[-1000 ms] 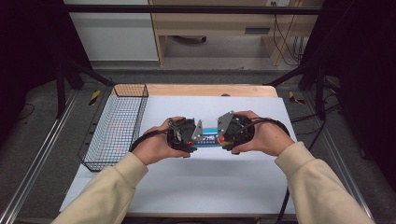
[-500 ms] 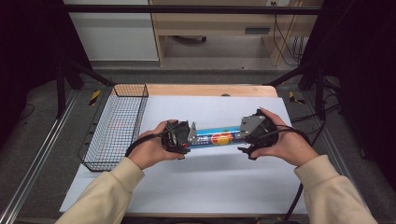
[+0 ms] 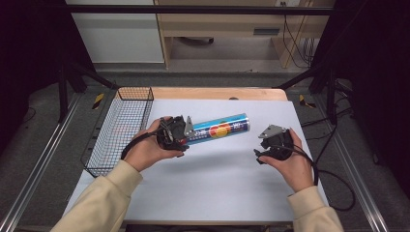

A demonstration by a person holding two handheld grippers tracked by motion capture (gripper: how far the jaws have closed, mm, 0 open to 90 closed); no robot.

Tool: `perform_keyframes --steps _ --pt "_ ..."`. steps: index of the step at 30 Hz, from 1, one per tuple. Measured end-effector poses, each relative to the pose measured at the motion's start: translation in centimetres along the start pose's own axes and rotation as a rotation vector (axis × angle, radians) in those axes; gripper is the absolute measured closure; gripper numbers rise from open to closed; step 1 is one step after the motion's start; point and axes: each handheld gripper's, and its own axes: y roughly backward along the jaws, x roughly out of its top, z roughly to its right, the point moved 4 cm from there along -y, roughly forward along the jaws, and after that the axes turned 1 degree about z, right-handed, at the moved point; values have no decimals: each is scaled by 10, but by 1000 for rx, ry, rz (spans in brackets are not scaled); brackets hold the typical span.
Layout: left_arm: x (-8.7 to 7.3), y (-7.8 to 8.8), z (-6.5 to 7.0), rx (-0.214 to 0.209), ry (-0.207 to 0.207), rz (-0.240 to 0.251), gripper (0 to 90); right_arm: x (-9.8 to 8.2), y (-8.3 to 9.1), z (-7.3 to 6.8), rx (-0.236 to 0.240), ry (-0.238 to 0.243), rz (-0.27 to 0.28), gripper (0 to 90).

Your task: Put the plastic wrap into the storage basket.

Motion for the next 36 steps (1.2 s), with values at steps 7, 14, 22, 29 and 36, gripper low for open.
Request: perform_keyframes --steps 7,14,22,29,36 --pt "-5 16 -10 50 83 -13 303 -21 -23 -10 -82 -207 80 139" --pt "-9 33 -18 94 213 6 304 -34 -17 -3 -207 -352 167 122" --pt "-15 43 -24 122 242 -8 304 -37 -21 -9 -201 -353 167 99" --pt "-23 49 -29 136 297 -25 305 -38 -24 -8 -196 -377 161 84" --pt "-39 58 -33 175 351 -76 305 -40 -21 -5 -199 -433 167 68"
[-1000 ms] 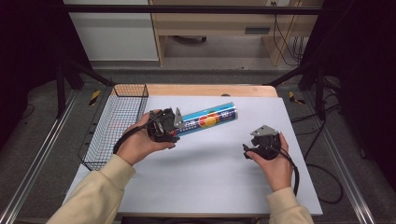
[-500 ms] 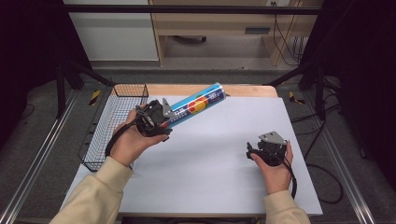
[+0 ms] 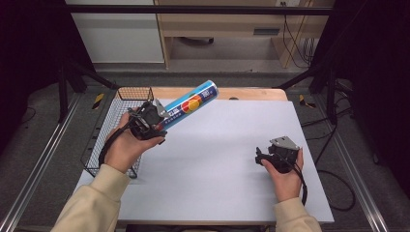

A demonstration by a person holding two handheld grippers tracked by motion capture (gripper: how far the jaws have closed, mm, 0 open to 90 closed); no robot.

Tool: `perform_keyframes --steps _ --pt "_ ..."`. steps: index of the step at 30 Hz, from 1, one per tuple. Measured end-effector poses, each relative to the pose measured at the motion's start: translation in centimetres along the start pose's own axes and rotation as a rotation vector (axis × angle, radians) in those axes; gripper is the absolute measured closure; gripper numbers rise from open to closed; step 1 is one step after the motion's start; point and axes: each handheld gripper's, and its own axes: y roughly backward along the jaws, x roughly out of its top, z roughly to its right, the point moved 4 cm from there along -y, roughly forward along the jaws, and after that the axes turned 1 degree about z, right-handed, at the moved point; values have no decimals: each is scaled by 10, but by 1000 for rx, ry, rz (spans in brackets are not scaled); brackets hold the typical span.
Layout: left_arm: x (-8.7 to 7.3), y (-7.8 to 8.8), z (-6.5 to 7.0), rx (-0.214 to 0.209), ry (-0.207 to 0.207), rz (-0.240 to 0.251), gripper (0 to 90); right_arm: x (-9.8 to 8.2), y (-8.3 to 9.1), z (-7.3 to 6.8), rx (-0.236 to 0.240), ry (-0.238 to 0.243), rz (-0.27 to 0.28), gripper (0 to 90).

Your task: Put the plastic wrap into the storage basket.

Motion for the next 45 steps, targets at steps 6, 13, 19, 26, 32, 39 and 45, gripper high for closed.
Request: perform_keyframes --steps 6,13,19,26,32,39,45 --pt "-9 5 -4 49 20 -43 306 1 2 4 -2 -33 1 66" --pt "-20 16 -5 86 106 -84 306 2 2 1 25 -31 1 71" --pt "-28 18 -16 125 177 -130 307 2 0 -1 32 -26 -11 74" --pt "-32 11 -32 130 233 -153 307 0 -1 1 25 -19 -22 76" --pt "-31 4 -45 128 297 -163 308 1 0 1 27 -14 -20 79" --pt "-33 0 -57 140 347 -208 309 1 0 1 34 -24 -23 81" --pt "-43 -1 -61 144 382 -246 310 1 0 -1 39 -22 -18 82"
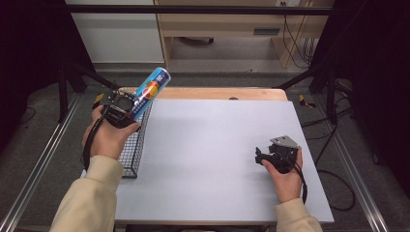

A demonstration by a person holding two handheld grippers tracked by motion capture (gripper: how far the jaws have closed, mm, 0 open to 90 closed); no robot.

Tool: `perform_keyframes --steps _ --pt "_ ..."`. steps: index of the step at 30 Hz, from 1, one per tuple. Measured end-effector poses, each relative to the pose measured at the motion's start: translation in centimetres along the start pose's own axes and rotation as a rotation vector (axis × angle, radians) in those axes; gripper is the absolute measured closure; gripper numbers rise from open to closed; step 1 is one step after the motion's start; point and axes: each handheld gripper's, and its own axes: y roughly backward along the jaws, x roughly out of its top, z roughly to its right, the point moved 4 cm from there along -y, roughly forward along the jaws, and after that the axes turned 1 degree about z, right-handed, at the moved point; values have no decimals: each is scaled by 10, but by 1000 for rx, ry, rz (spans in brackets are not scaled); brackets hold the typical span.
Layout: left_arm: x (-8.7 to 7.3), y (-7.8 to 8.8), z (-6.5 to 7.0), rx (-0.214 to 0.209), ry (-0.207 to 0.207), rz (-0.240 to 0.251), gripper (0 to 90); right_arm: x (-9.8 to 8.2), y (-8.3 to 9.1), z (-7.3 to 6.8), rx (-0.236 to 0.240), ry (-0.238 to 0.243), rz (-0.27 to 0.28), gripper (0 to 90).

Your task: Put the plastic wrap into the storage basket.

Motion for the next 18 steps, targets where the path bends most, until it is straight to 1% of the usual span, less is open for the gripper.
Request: perform_keyframes --steps 2,3,6,11,18 --pt "-3 -2 -3 -1 20 -8 310 0 0 0 0 -1 2 83" --pt "-3 -2 -3 -1 20 -8 310 0 0 0 0 -1 3 83" --pt "-9 -2 -8 0 37 -19 311 0 0 0 1 -4 1 83" --pt "-13 -1 -12 -2 48 -24 311 0 0 -1 7 -2 -1 84" --pt "-16 0 -10 -16 52 -27 311 0 0 -1 7 -7 -3 83"
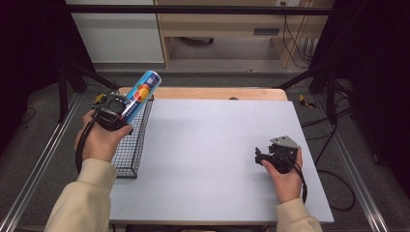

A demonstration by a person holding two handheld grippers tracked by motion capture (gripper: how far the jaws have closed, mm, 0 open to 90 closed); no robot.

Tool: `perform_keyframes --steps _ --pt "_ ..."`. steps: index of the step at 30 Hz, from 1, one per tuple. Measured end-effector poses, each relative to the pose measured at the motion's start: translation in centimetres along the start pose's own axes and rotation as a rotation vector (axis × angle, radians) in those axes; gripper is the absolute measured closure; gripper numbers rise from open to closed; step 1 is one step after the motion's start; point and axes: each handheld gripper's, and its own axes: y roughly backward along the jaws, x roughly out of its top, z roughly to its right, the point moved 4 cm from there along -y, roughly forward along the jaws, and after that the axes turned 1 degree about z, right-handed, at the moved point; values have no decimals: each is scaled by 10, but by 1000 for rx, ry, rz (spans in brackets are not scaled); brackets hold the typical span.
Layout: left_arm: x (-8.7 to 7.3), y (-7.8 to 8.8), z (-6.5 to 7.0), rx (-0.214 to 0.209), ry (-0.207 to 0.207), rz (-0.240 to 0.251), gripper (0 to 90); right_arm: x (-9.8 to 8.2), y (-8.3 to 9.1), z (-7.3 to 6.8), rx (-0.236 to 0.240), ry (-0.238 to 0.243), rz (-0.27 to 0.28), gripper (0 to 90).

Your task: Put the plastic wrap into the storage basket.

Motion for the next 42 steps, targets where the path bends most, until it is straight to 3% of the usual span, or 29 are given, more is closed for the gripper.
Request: perform_keyframes --steps 8,21,42 --pt "-12 -3 0 -16 22 -18 312 0 0 0 3 2 1 83" --pt "-38 -23 -9 -41 75 -78 313 0 -1 0 6 3 -9 83" --pt "-50 -39 -12 -37 92 -135 314 -1 -2 0 7 9 -11 84"
